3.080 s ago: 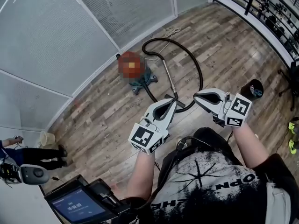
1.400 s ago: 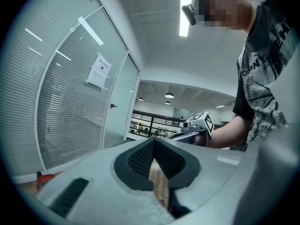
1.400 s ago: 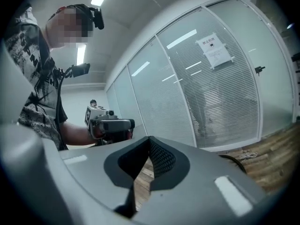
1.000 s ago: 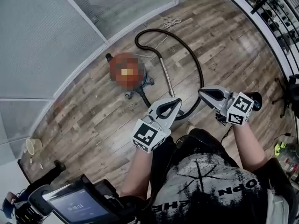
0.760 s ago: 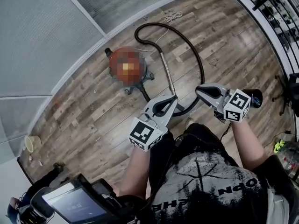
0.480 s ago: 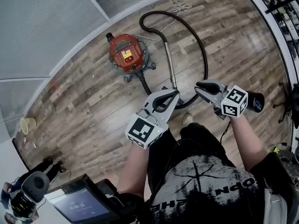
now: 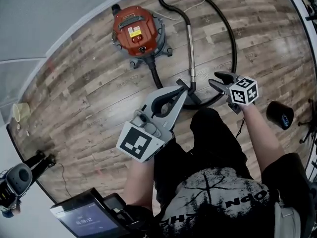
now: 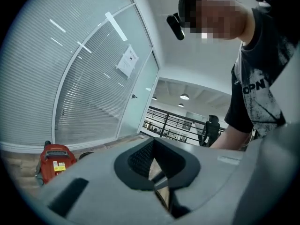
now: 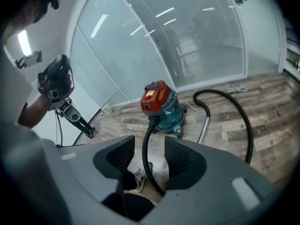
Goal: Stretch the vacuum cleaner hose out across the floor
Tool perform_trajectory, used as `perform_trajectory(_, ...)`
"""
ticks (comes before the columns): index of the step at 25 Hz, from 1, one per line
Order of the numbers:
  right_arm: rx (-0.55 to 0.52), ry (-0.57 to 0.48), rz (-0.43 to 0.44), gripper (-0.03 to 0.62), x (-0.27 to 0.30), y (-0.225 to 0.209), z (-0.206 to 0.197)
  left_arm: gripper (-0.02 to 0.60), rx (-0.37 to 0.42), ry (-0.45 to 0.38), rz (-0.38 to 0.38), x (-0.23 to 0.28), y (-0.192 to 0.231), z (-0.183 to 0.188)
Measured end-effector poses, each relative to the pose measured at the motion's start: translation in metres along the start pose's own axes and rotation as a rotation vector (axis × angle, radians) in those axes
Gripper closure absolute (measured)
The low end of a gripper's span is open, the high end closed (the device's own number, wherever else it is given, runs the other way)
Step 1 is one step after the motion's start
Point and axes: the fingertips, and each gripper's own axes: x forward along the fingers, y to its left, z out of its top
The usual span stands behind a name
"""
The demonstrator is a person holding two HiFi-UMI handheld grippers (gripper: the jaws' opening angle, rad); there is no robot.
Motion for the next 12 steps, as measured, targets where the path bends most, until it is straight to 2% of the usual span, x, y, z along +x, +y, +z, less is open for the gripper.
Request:
perform_trajectory(3,0.069,0.062,0.007,0.384,0.061,-0.055,-0.058,0.580,0.014,0.009,0.032,0.006,0.031,-0.051)
perform_trajectory(6,0.109,0.132,-0.002,0.367,0.124,-0.108,-0.116,0.581,0.066,0.014,0.058,0.018,0.065,-0.101)
perform_trajectory(9,0.123,0.195,-0.047,0.349,0.177,-0.155,-0.168,0.581,0.076,-0.010,0.089,0.031,0.085,-0.144)
perform_trajectory(12,0.132,0.236,-0.115,0.346,0.226,-0.191,-0.200,0.581,0.073,-0.011,0.125,0.035,0.092,-0.175)
